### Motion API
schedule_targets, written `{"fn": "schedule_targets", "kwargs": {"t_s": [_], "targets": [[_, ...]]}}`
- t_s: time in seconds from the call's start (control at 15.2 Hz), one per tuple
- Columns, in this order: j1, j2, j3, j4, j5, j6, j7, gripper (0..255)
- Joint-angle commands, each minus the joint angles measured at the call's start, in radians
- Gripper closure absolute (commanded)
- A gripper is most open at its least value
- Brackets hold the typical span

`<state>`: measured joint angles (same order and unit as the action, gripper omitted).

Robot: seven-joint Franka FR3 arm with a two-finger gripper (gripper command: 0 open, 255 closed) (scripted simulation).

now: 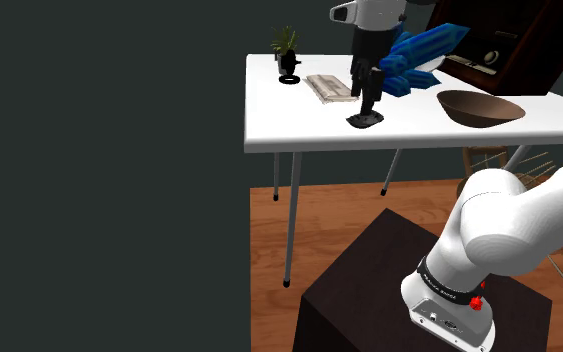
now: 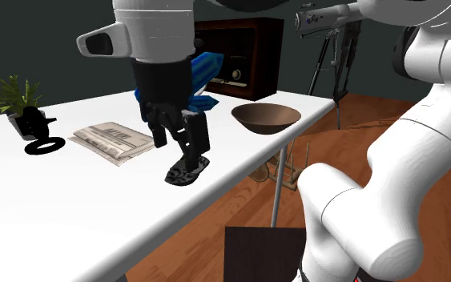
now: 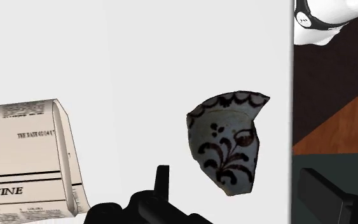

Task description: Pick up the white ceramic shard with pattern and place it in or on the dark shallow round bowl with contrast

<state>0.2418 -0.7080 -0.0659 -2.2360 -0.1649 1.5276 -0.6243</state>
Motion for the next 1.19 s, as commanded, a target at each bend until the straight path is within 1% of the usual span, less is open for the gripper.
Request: {"fn": "schedule_targets", "kwargs": {"t_s": [0.0, 0.26, 0.79, 0.86, 1.12], "targets": [[0.009, -0.007, -0.005, -0.027, -0.007, 0.024, -0.025, 0], [0.006, -0.022, -0.014, -0.099, -0.014, 0.081, -0.023, 0], [0.006, -0.022, -0.014, -0.098, -0.014, 0.081, -0.023, 0], [0.006, -0.022, -0.014, -0.098, -0.014, 0.081, -0.023, 255], [0.006, -0.022, -0.014, -0.098, -0.014, 0.08, -0.024, 255]]}}
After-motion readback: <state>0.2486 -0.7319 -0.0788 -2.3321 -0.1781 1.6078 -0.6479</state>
